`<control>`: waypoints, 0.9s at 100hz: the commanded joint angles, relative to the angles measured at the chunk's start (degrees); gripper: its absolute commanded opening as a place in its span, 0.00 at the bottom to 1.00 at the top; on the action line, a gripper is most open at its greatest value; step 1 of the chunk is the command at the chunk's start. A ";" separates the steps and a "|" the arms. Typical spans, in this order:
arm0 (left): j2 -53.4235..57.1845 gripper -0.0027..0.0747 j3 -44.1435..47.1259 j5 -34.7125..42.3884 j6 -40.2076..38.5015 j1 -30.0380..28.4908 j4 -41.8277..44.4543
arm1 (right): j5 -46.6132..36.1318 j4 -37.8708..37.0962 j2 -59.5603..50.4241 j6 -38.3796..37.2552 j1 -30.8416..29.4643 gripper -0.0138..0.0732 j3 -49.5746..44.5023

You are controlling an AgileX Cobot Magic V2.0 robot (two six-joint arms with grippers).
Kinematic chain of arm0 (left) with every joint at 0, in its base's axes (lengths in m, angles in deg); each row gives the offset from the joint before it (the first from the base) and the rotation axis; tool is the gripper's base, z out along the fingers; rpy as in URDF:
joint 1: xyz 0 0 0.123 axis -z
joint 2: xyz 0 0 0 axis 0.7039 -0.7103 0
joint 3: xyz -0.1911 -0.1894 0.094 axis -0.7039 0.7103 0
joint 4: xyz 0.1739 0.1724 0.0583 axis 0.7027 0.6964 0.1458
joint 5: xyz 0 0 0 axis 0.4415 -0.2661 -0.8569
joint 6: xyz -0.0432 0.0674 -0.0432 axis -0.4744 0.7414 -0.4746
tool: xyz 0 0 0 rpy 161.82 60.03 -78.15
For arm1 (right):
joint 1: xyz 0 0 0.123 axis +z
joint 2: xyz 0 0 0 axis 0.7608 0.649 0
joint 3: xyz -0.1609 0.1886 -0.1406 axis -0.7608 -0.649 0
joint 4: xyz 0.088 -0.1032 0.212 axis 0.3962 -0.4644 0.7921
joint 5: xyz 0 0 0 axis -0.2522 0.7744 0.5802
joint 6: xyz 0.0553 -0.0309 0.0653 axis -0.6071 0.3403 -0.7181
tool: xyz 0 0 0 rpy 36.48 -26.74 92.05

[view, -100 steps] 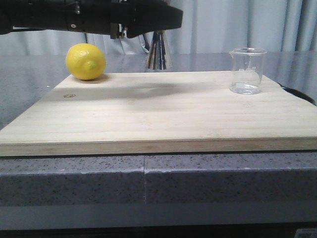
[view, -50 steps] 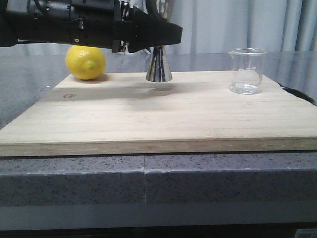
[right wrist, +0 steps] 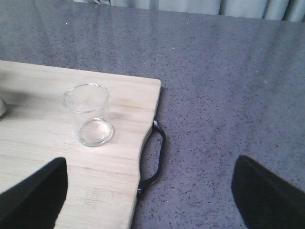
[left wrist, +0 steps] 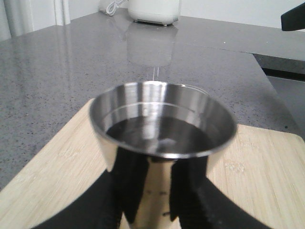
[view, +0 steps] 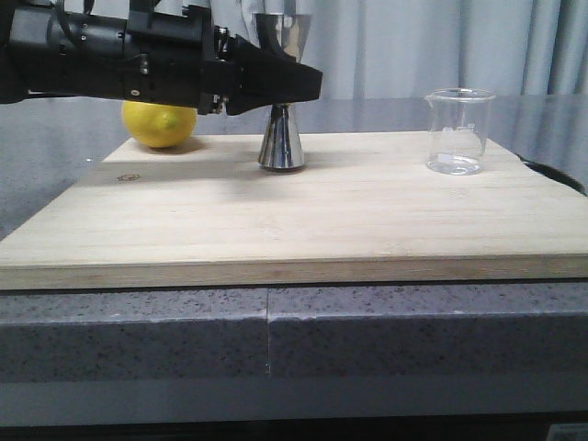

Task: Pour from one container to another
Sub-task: 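Lower the filled jigger onto the board with the left gripper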

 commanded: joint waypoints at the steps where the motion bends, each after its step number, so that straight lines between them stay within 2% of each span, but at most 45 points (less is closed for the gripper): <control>1: 2.91 0.31 -1.81 -6.91 -0.06 -0.11 -5.42 | -3.75 -0.86 -0.24 0.27 -0.26 0.88 1.52; 90: 0.74 0.31 -1.81 -6.60 -0.06 -0.11 -5.42 | -3.75 -0.98 -0.24 0.27 -0.26 0.88 1.52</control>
